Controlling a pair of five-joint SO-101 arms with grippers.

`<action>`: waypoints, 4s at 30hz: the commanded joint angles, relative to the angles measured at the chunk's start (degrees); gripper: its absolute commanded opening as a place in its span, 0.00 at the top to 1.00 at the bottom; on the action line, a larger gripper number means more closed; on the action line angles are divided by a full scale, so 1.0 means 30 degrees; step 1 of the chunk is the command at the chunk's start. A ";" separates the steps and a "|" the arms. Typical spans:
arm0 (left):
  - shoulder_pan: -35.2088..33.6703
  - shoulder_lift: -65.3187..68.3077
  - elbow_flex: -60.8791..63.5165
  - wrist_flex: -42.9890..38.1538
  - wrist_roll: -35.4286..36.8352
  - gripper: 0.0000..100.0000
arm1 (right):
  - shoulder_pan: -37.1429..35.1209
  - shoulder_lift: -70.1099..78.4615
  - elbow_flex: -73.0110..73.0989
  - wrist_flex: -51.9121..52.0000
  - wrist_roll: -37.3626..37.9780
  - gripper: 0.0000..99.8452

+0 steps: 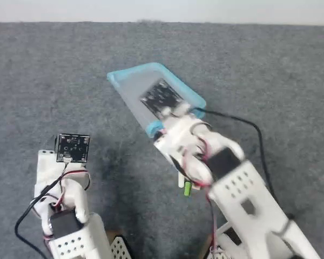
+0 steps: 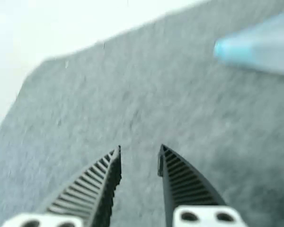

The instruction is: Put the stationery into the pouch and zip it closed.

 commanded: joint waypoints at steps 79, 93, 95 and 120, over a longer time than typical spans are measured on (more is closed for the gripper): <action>1.0608 1.3919 -0.7780 -0.0381 0.4513 0.73 | -0.0542 0.1773 -0.3458 0.2799 0.0469 0.99; 1.0960 0.8733 -0.5963 0.0088 0.4542 0.69 | -0.1216 0.1538 -0.2256 0.0601 -0.0791 0.99; 1.0901 0.8733 -0.5641 -0.0586 0.4542 0.69 | -0.1802 0.1538 -0.2256 0.0894 -0.0440 0.99; 0.8498 1.5883 -0.7018 -0.5128 0.4542 0.69 | 0.1509 -0.0220 0.1758 0.1245 0.1846 0.99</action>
